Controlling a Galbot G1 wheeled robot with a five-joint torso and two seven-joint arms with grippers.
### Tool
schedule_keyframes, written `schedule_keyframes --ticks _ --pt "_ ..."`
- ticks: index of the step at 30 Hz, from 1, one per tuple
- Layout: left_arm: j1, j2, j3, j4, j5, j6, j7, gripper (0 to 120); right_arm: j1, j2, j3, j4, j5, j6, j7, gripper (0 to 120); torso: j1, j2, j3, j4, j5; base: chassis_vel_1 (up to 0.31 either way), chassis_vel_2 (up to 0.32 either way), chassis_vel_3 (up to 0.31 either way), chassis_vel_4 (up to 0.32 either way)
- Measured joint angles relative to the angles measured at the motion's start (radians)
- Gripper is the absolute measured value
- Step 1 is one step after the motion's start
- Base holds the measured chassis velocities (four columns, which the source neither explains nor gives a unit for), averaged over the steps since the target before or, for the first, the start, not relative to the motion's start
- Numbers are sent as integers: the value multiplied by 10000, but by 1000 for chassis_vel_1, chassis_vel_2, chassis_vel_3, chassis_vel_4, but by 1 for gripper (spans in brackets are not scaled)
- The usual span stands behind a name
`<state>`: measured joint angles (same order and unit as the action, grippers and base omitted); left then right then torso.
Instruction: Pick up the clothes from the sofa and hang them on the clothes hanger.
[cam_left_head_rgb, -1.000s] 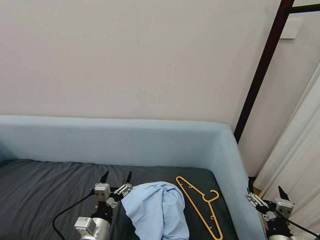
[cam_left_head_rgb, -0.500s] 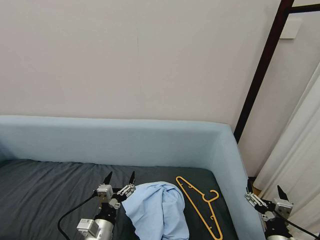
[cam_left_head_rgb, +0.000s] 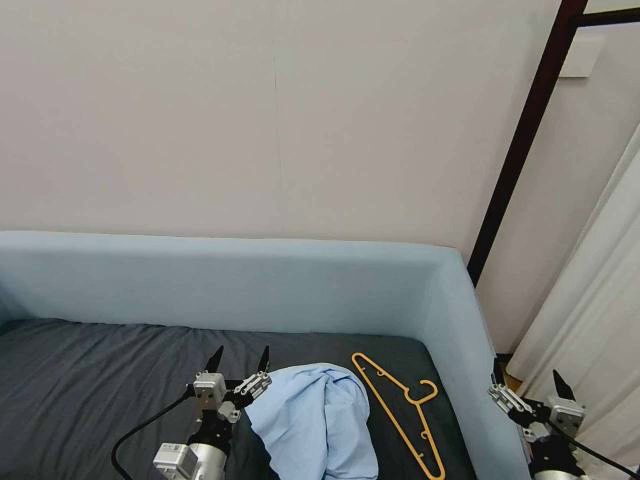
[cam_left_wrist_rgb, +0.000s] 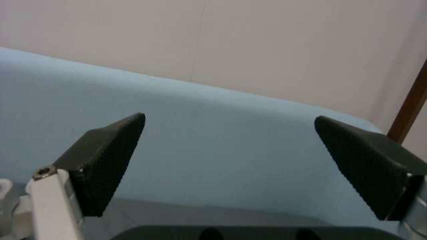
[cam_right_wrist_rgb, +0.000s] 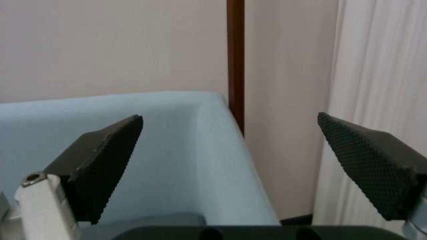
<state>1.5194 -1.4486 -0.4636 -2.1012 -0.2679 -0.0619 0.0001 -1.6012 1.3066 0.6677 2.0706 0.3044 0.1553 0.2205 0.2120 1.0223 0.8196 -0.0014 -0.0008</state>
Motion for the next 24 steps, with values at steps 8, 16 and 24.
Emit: schedule_keyframes --ticks 8,16,24 --pt "158 146 -100 2 140 -399 -384 100 520 -1556 -869 776 3719 -1934 1330 100 0 0 0 -2 -1 0 0 0 0" --pt "786 282 -360 -122 299 -971 -986 100 1926 -2258 -1940 619 7393 -3713 2585 100 0 0 0 2 -2 0 0 0 0" --pt "1088 402 -1209 224 506 -1637 -1862 100 4717 -1928 -4034 -1484 10348 -5042 3253 100 0 -1 1 5 -2 0 0 0 0"
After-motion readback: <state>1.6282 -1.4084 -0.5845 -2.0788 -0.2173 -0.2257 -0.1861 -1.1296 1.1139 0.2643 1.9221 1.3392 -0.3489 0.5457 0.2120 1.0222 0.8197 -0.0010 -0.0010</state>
